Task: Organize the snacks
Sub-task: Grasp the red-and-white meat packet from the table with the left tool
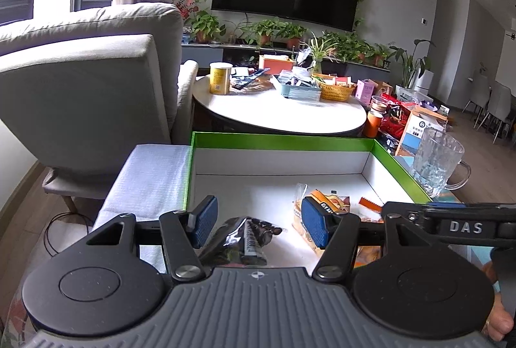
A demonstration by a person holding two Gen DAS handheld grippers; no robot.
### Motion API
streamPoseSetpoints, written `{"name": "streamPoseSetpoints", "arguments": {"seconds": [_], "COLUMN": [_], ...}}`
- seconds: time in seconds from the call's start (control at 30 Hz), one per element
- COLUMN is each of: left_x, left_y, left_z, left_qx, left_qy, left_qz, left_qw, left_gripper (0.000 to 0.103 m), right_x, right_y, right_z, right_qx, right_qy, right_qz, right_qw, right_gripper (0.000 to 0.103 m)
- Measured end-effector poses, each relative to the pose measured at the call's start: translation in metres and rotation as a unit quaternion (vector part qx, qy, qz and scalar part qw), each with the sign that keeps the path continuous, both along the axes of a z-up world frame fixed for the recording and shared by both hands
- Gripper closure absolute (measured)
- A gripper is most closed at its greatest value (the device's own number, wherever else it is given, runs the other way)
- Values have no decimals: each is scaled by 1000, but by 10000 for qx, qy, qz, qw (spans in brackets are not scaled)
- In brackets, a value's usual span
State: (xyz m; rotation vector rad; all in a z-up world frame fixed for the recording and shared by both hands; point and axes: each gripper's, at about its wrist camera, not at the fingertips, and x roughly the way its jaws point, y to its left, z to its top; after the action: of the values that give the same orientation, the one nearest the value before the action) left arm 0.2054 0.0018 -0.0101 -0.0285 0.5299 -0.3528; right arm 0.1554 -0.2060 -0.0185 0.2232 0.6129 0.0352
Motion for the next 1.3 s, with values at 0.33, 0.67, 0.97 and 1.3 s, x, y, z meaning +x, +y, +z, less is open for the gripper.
{"name": "streamPoseSetpoints", "arguments": {"seconds": [0.33,0.67,0.97,1.3], "left_x": [-41,-77,-74,-159], "left_y": [26,54,68,13], "left_z": [-1,-27,-58,-51], "left_qx": [72,220,-165,381], "left_qy": [78,666,1313,1777], "left_qz": [304,560,756,-1498], "left_qw": [9995,9960,9883,9719], "left_gripper": [42,42,42,42], "right_x": [-34,-68,-88,-96], "right_y": [-10,-6,-1,-6], "right_z": [6,6,6,-6], "right_qx": [234,324,303,281], "right_qy": [-98,-114,-78,168], "right_qz": [-34,170,241,122], "right_qw": [9997,9993,9992,9994], "right_gripper": [59,59,59,59]}}
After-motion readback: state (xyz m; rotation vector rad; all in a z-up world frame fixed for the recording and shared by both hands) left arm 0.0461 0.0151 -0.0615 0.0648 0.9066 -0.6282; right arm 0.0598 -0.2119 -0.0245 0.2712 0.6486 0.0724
